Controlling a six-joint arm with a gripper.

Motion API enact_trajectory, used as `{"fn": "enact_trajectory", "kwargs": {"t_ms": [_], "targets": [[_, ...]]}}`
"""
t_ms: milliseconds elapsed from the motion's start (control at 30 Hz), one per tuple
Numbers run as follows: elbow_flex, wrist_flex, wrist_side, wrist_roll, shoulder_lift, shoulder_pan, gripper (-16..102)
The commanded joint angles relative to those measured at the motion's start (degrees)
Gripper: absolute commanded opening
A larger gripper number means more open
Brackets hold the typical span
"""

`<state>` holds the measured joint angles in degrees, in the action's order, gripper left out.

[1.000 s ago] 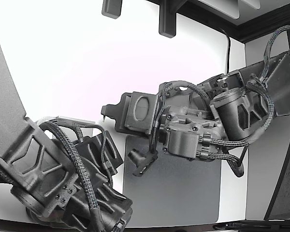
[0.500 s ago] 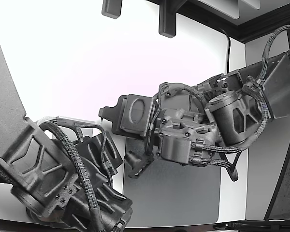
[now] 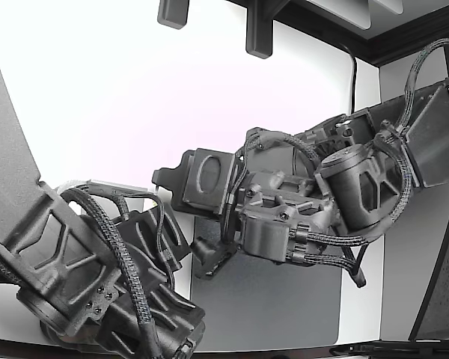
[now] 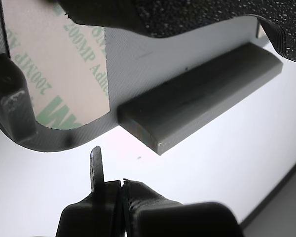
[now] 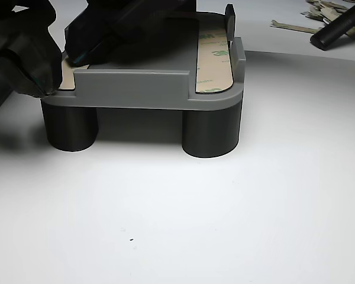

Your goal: Peel off protective film from adhesive tape.

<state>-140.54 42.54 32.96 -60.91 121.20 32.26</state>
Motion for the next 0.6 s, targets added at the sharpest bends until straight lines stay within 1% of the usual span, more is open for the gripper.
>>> {"fn": "enact_trajectory", "kwargs": {"t_ms": [0, 567], "targets": [[1.8, -0.1, 0.4, 0.1, 0.7, -0.3, -10], [2.6, 0.0, 0.5, 0.7, -0.8, 0.1, -10]]}}
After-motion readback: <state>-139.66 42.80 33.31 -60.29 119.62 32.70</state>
